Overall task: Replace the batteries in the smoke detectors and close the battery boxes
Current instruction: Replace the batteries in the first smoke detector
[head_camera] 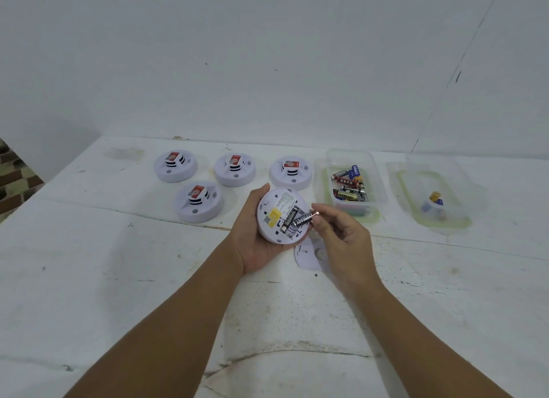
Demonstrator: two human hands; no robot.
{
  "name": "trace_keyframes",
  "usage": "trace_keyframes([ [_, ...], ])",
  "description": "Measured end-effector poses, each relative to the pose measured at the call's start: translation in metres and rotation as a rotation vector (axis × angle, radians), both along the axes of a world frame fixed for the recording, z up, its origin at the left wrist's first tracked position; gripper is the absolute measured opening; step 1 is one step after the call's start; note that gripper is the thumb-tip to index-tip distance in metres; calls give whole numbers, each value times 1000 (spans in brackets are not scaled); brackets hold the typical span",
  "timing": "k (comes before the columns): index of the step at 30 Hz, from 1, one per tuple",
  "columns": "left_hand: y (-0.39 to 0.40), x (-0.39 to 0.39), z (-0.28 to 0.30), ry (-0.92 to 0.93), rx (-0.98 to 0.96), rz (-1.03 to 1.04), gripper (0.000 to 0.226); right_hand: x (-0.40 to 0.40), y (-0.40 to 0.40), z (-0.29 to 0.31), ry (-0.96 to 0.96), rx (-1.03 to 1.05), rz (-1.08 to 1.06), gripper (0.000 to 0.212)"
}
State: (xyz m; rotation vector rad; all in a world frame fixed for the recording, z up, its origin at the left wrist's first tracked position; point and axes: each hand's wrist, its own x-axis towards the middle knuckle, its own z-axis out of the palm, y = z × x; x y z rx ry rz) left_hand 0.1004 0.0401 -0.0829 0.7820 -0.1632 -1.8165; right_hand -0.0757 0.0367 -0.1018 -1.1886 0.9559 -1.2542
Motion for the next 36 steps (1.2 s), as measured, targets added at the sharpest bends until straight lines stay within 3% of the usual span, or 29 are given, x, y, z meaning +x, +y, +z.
trace_keyframes([
  [5, 0, 0, 0, 13, 11, 1, 62, 1, 0, 1, -18, 11, -2, 21],
  [11, 0, -1, 1, -17, 13, 17, 60, 1, 1, 4, 10, 13, -36, 3],
  [27, 2, -2, 4, -10, 13, 18, 59, 0, -1, 0, -14, 22, -34, 18],
  [36, 3, -3, 6, -9, 19, 24, 61, -2, -3, -3, -48, 36, -34, 14],
])
